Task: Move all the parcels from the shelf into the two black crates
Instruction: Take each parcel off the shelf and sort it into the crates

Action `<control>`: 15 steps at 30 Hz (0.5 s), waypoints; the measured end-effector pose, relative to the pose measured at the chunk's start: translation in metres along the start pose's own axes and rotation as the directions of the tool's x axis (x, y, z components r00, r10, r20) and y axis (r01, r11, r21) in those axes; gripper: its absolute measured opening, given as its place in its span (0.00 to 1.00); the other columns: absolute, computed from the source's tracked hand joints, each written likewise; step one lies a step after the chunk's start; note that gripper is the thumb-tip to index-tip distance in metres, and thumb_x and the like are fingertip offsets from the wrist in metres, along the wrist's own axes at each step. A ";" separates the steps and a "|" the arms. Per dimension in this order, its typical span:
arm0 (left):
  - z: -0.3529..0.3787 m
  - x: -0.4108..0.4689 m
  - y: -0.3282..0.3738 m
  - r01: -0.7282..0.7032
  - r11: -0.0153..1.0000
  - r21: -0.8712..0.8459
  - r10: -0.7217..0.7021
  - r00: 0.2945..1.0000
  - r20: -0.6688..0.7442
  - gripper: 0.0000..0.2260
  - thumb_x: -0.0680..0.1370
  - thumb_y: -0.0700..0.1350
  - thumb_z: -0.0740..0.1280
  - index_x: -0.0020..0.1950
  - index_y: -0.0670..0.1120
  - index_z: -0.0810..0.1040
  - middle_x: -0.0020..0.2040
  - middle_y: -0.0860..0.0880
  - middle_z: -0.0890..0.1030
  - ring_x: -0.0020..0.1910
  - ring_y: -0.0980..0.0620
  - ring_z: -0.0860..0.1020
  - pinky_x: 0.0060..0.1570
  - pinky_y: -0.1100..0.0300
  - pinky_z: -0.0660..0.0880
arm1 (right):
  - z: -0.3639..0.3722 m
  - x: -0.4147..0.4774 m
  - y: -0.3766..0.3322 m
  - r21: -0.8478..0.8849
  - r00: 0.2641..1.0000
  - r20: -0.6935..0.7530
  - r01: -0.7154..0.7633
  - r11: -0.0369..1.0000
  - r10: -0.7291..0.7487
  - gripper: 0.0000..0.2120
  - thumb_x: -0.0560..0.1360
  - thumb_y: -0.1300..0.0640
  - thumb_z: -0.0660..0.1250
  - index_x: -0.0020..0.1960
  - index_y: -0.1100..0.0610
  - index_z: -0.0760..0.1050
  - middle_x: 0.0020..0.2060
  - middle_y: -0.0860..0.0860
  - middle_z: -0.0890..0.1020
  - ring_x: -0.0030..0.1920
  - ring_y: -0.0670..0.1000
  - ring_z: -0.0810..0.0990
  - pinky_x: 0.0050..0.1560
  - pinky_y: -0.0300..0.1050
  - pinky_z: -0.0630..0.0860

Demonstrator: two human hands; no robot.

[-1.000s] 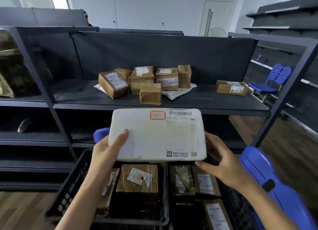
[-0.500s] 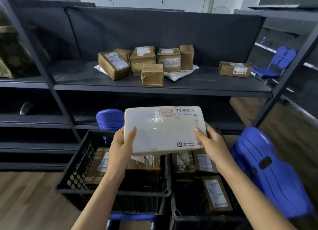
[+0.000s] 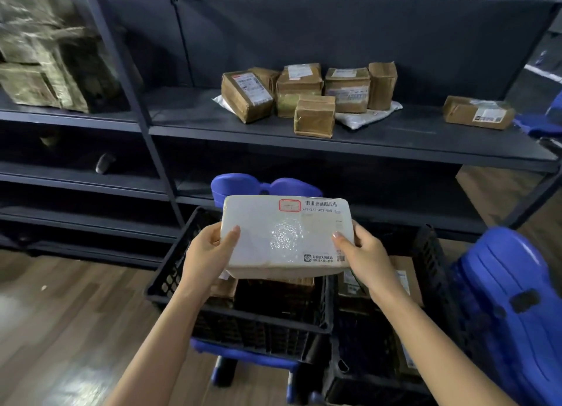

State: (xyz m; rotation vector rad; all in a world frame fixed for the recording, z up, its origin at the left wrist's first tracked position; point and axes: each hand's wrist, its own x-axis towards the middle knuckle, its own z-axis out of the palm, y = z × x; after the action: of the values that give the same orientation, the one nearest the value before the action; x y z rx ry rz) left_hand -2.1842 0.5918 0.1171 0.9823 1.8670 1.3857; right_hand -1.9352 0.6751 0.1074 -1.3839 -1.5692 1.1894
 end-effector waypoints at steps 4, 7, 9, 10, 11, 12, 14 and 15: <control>0.004 0.016 -0.021 0.069 0.994 0.090 -0.068 0.998 -0.018 0.08 0.77 0.52 0.66 0.47 0.50 0.81 0.40 0.51 0.83 0.40 0.49 0.79 0.37 0.55 0.76 | 0.010 0.013 0.016 -0.003 0.996 0.059 -0.062 0.998 0.063 0.11 0.77 0.49 0.65 0.59 0.42 0.74 0.46 0.40 0.83 0.44 0.40 0.82 0.41 0.38 0.77; 0.009 0.026 -0.040 0.133 0.981 0.139 -0.130 0.991 -0.029 0.07 0.77 0.51 0.66 0.49 0.50 0.81 0.40 0.53 0.82 0.41 0.49 0.80 0.42 0.54 0.75 | 0.021 0.017 0.033 0.002 0.991 0.071 -0.116 0.993 0.116 0.09 0.77 0.51 0.66 0.57 0.45 0.75 0.47 0.42 0.83 0.47 0.44 0.83 0.48 0.45 0.80; 0.013 0.032 -0.050 0.172 0.971 0.168 -0.171 0.985 -0.017 0.07 0.78 0.52 0.65 0.52 0.52 0.79 0.42 0.54 0.82 0.41 0.51 0.80 0.42 0.55 0.76 | 0.027 0.020 0.045 -0.004 0.987 0.063 -0.146 0.989 0.146 0.08 0.77 0.52 0.67 0.55 0.45 0.75 0.49 0.45 0.83 0.49 0.47 0.82 0.54 0.50 0.79; 0.014 0.035 -0.055 0.185 0.966 0.180 -0.187 0.982 -0.005 0.08 0.78 0.53 0.65 0.53 0.52 0.78 0.44 0.53 0.82 0.43 0.51 0.80 0.44 0.54 0.78 | 0.031 0.021 0.050 -0.013 0.985 0.061 -0.159 0.987 0.160 0.08 0.77 0.52 0.67 0.55 0.45 0.74 0.50 0.45 0.83 0.50 0.48 0.82 0.55 0.51 0.79; 0.016 0.039 -0.060 0.192 0.964 0.185 -0.196 0.981 0.006 0.08 0.78 0.53 0.64 0.54 0.52 0.78 0.46 0.52 0.82 0.44 0.51 0.80 0.47 0.53 0.78 | 0.034 0.022 0.055 -0.027 0.983 0.059 -0.172 0.985 0.173 0.08 0.77 0.52 0.67 0.55 0.46 0.74 0.51 0.46 0.83 0.51 0.48 0.82 0.55 0.51 0.78; 0.017 0.042 -0.065 0.198 0.963 0.183 -0.204 0.979 0.016 0.09 0.78 0.53 0.64 0.55 0.52 0.77 0.48 0.50 0.82 0.46 0.50 0.80 0.49 0.53 0.77 | 0.037 0.024 0.059 -0.042 0.981 0.054 -0.182 0.982 0.185 0.08 0.77 0.51 0.67 0.56 0.46 0.74 0.51 0.46 0.83 0.51 0.48 0.82 0.55 0.50 0.79; 0.020 0.049 -0.075 0.210 0.959 0.188 -0.221 0.974 0.041 0.12 0.79 0.53 0.64 0.57 0.48 0.77 0.51 0.48 0.82 0.48 0.49 0.80 0.48 0.54 0.76 | 0.043 0.026 0.065 -0.061 0.977 0.036 -0.206 0.977 0.208 0.10 0.77 0.51 0.66 0.58 0.47 0.75 0.50 0.45 0.83 0.50 0.48 0.82 0.54 0.51 0.79; 0.021 0.052 -0.081 0.216 0.956 0.196 -0.231 0.971 0.058 0.14 0.79 0.53 0.63 0.59 0.46 0.77 0.51 0.48 0.82 0.48 0.48 0.80 0.47 0.54 0.75 | 0.046 0.026 0.067 -0.063 0.975 0.024 -0.219 0.974 0.220 0.11 0.77 0.51 0.66 0.59 0.48 0.75 0.49 0.44 0.82 0.50 0.48 0.82 0.54 0.50 0.79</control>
State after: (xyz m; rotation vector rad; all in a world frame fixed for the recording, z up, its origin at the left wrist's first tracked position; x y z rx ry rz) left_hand -2.2121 0.6319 0.0317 0.8704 2.0064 1.0370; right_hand -1.9606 0.6928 0.0275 -1.6187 -1.5130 1.3082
